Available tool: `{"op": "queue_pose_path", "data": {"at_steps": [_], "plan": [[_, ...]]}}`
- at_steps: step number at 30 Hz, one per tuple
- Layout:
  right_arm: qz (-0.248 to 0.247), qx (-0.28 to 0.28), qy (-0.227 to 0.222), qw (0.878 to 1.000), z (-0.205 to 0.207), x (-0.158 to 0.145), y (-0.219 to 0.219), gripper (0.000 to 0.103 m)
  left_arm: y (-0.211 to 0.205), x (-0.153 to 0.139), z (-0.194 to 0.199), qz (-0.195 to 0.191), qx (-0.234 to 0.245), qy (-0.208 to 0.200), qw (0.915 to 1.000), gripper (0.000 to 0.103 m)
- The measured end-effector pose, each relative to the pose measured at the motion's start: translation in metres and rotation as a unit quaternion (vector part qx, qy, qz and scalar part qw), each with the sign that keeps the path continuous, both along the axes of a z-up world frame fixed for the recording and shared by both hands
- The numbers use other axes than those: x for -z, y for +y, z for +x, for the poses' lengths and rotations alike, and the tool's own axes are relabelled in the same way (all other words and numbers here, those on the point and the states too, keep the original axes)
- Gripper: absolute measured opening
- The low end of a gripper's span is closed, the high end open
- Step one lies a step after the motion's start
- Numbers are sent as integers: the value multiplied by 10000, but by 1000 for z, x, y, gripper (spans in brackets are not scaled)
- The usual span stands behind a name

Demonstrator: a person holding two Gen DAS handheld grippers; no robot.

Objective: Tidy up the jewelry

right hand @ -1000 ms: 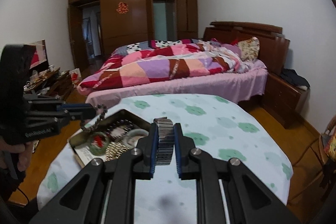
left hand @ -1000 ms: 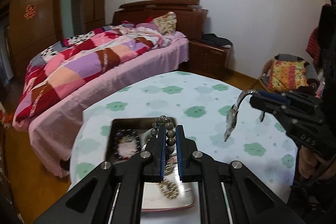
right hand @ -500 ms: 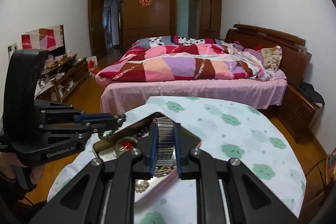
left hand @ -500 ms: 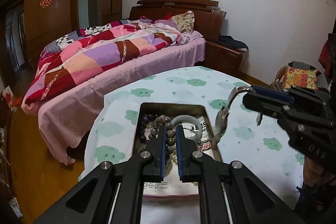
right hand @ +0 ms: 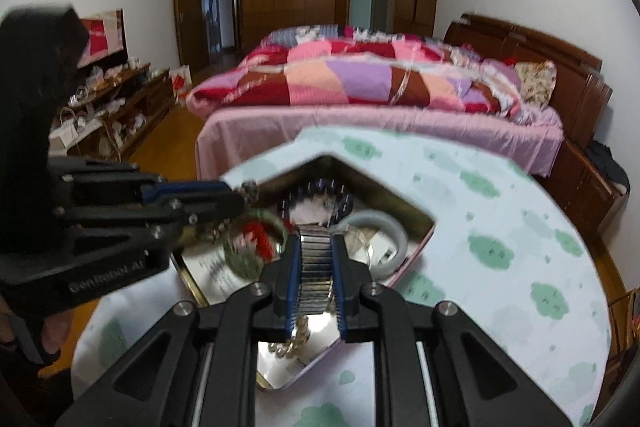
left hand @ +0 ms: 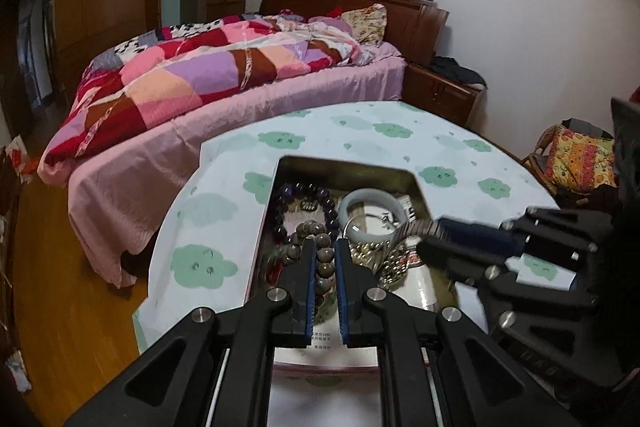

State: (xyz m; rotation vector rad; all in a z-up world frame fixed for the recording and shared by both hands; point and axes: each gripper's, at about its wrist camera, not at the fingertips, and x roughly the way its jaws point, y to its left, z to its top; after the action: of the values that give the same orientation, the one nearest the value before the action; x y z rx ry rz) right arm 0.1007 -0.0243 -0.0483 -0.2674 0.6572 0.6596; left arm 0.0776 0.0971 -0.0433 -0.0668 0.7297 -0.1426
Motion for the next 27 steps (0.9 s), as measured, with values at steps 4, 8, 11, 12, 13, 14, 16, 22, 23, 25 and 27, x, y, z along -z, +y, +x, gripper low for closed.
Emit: {"op": "queue_pose_path", "data": {"at_steps": [4, 8, 11, 12, 13, 14, 16, 22, 23, 25, 27], "plan": [[-28, 38, 238, 9997, 4, 12, -2, 18, -2, 7, 2, 14, -61, 142, 9999, 11], [10, 109, 251, 9996, 3, 10, -7, 28, -4, 2, -4, 79, -91, 15, 9999, 37], [60, 191, 203, 9996, -1, 5, -11, 41, -1, -9, -14, 101, -254, -249, 9993, 65], [78, 206, 201, 9996, 0, 4, -11, 42, 1, -12, -16, 61, -256, -289, 9992, 65], [98, 228, 201, 9995, -2, 2, -13, 42, 3, -14, -17, 43, -273, -299, 9992, 65], [108, 250, 195, 9994, -2, 1, -14, 43, 4, -15, -17, 49, -292, -303, 9991, 65], [137, 290, 174, 9993, -4, -2, -16, 48, 6, -18, -20, 92, -351, -332, 9988, 65], [223, 348, 95, 9991, -10, -10, -21, 52, 6, -26, -25, 111, -386, -422, 9983, 65], [234, 367, 73, 9990, -11, -11, -23, 52, 5, -26, -26, 121, -394, -433, 9982, 65], [275, 419, 39, 9987, -13, -12, -26, 57, 5, -29, -27, 119, -419, -480, 9979, 65], [342, 496, -12, 9982, -15, -15, -32, 59, 6, -31, -29, 122, -428, -509, 9977, 65]]}}
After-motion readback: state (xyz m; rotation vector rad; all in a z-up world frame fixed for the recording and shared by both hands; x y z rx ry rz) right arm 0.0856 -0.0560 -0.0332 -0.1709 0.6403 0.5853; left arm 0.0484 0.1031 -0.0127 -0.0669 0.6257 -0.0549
